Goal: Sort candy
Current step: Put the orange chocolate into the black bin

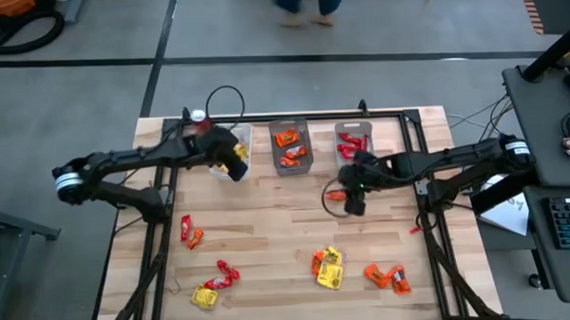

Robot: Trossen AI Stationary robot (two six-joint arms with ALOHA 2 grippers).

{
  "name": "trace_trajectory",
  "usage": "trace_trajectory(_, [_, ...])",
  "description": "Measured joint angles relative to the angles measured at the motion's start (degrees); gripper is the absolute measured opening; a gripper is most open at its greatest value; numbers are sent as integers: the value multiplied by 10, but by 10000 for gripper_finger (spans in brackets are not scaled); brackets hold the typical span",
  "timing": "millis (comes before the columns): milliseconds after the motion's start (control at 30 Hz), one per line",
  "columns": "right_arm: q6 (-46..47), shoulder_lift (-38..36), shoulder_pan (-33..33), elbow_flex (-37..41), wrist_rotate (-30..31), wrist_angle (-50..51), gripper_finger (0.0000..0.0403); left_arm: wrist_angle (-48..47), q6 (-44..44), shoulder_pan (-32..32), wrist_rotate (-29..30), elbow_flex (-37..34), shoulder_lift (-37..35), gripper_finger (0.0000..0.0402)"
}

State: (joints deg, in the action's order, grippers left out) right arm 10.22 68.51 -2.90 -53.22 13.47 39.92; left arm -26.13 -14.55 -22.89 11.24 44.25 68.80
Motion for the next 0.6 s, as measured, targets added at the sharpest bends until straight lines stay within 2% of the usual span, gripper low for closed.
trace_trajectory(233, [-19,35,-39,16,1,-27,160,41,-25,131,11,-6,-56,109])
trace_trajectory(433, [-8,110,-48,16,20,-35,160,76,-37,248,104,-9,-61,109])
trace_trajectory(600, [-9,161,-47,14,20,-34,160,78,-68,317,162,-9,-56,109])
